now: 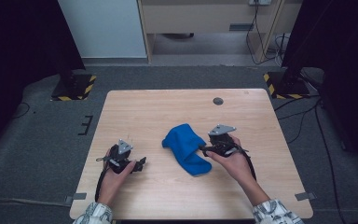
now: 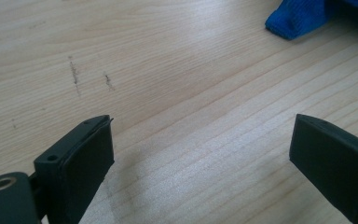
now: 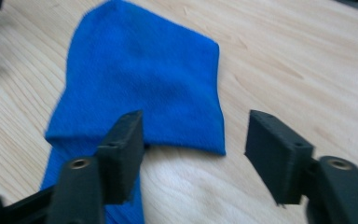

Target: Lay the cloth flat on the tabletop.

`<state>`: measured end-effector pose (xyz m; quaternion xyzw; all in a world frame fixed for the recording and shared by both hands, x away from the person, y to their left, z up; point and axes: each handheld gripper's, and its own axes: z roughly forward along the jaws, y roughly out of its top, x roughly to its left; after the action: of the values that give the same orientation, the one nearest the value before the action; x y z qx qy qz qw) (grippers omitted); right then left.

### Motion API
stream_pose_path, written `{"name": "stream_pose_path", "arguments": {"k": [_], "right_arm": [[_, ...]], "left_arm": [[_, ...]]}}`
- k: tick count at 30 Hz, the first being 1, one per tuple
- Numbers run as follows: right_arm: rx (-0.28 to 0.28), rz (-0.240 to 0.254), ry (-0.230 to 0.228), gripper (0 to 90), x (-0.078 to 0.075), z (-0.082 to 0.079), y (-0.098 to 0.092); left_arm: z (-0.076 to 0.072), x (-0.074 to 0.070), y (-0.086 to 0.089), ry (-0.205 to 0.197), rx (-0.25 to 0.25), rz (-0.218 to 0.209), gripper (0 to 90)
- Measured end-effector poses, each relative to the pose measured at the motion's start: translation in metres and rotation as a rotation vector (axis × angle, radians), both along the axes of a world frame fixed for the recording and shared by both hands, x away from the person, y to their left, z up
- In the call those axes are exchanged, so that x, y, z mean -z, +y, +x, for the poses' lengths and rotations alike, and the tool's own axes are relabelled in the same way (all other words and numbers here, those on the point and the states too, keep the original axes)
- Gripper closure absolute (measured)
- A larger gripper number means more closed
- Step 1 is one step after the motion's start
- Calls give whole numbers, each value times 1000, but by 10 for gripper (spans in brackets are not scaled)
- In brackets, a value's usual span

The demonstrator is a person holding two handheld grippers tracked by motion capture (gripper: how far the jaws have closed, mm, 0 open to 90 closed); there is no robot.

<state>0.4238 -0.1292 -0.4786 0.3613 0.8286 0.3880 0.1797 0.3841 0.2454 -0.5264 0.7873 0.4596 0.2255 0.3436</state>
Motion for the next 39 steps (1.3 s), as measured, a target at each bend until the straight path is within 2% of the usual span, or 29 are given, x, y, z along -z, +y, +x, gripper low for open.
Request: {"name": "stream_pose_path", "arguments": {"k": [1, 3, 5, 7, 9, 11, 12, 15, 16, 22, 23, 28, 30, 32, 34, 38, 39], "right_arm": [[-9, 7, 12, 451, 4, 1, -5], [-20, -1, 20, 460, 5, 2, -6], [-32, -17, -2, 529, 5, 3, -11], [-27, -2, 8, 631, 10, 4, -19], [-25, -3, 1, 655, 13, 4, -21], [-25, -3, 22, 698, 21, 5, -23], [-42, -21, 23, 726, 24, 4, -22], [-54, -24, 19, 769, 26, 2, -20], [-61, -23, 18, 777, 26, 2, -19], [-63, -43, 35, 798, 30, -2, -18], [-74, -47, 58, 799, 33, -3, -18], [-107, -63, 85, 773, 40, -6, -9], [-139, -67, 104, 763, 43, -7, -1], [-147, -65, 109, 760, 43, -9, 2], [-189, -59, 115, 746, 42, -14, 11], [-263, -45, 115, 705, 42, -25, 33], [-274, -54, 101, 696, 43, -27, 38]], "left_arm": [[-4, -2, 0, -10, -23, -6, 66], [-7, -3, -1, -17, -33, -10, 72], [-10, -7, -3, -31, -26, -10, 78], [-10, -10, -7, -45, -13, -9, 89], [-10, -10, -9, -44, -9, -12, 90], [-11, -10, -13, -37, -1, -27, 94], [-11, -11, -16, -33, 5, -40, 99], [-13, -12, -22, -39, 17, -34, 114], [-15, -13, -29, -49, 37, -27, 119], [-19, -17, -43, -69, 77, -22, 138], [-19, -18, -44, -71, 82, -22, 139], [-20, -16, -44, -67, 92, -25, 146], [-20, -16, -42, -66, 91, -38, 149], [-20, -16, -41, -66, 90, -40, 150], [-20, -16, -40, -64, 91, -41, 151], [-21, -17, -41, -64, 98, -48, 157], [-21, -17, -42, -65, 101, -48, 157]]}}
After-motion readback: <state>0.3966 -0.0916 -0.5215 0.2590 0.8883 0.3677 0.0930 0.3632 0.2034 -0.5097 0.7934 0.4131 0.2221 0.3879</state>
